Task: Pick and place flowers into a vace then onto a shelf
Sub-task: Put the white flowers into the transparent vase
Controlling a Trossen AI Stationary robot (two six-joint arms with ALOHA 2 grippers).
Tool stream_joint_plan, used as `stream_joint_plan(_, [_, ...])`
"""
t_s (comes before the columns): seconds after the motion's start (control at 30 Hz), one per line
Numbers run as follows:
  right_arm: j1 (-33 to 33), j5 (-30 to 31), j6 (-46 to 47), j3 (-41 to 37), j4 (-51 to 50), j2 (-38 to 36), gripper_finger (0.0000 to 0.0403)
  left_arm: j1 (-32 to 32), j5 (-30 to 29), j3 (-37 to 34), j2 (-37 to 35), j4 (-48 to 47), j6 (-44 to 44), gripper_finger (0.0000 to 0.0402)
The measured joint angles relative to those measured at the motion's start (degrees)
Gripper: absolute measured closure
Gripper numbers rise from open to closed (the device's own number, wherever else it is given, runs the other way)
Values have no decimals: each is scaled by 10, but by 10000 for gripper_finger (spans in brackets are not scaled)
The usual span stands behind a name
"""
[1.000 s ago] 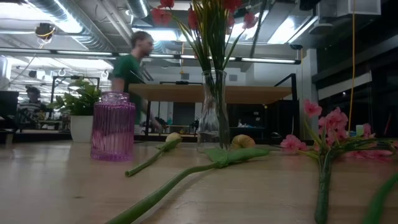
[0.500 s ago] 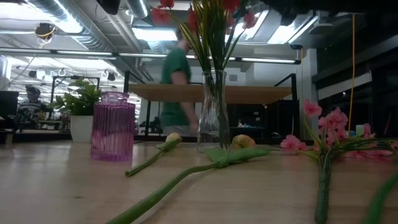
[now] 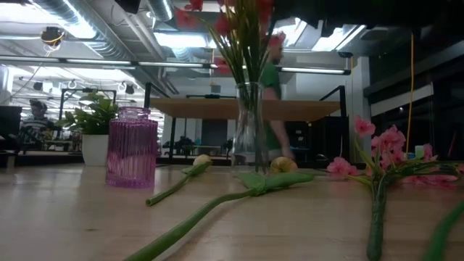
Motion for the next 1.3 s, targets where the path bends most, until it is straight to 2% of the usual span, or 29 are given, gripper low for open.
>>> stream_joint_plan(0.33, [-19,-36,71,0,-76,0,399,0,-1,0,0,0,0,396])
stream_joint_plan(0.6, [-19,-36,90,0,-128,2,399,0,-1,0,0,0,0,396])
stream_joint_plan(1.07, [-34,-39,91,0,-109,62,399,0,-1,0,0,0,0,395])
stream_joint_plan(1.3, [-42,-78,92,0,-70,98,399,0,-1,0,1,0,0,395])
